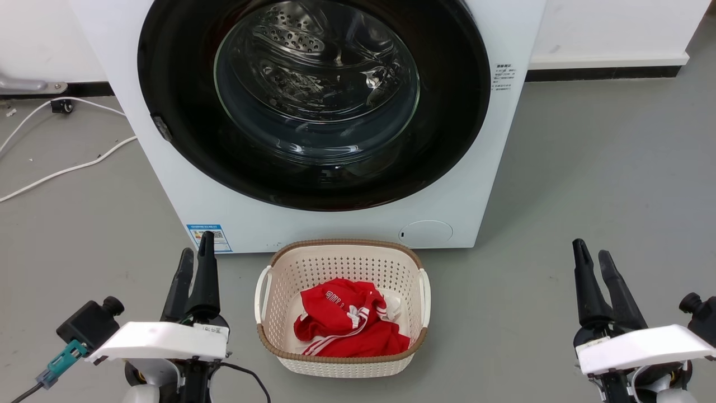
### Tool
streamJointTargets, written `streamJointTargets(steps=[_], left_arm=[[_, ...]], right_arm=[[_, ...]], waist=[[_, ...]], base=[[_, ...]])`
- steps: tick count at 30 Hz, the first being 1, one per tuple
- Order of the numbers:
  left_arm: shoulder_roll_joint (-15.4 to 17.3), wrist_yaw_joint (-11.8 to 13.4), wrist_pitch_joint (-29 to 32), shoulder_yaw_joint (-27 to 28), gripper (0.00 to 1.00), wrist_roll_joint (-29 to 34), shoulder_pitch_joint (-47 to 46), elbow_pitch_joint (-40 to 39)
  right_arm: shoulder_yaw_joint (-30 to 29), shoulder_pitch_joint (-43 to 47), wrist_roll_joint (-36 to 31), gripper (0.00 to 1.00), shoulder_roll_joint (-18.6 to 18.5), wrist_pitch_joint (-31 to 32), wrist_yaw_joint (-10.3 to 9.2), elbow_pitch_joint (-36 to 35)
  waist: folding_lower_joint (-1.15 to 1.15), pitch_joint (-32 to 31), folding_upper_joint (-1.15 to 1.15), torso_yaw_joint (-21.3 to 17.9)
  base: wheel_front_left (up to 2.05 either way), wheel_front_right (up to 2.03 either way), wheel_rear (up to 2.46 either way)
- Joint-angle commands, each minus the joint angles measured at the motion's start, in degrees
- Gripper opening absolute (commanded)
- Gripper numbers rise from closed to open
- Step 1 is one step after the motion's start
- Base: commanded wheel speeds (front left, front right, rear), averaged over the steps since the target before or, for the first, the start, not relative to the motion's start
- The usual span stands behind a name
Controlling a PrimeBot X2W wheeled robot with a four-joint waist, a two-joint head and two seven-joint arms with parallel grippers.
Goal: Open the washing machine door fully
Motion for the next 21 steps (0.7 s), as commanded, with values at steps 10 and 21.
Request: streamJointTargets(steps=[10,21], left_arm=[[0.03,0.49,-1.93,-1.7,1.0,12.19,-0.26,-1.48],[-0.04,1.84,-3.59,-3.4,1.0,23.32,0.09,-1.07]], right_arm=[[0.66,0.29,-9.7,1.0,0.07,-1.48,0.0,-1.39],[1.41,0.84,-18.57,1.0,0.13,-1.31,0.0,-2.11]], waist=[[0.0,-0.1,0.0,-0.06],[0.0,-0.23,0.0,-0.07]], base=[[0.0,0.0,0.0],[0.0,0.0,0.0]])
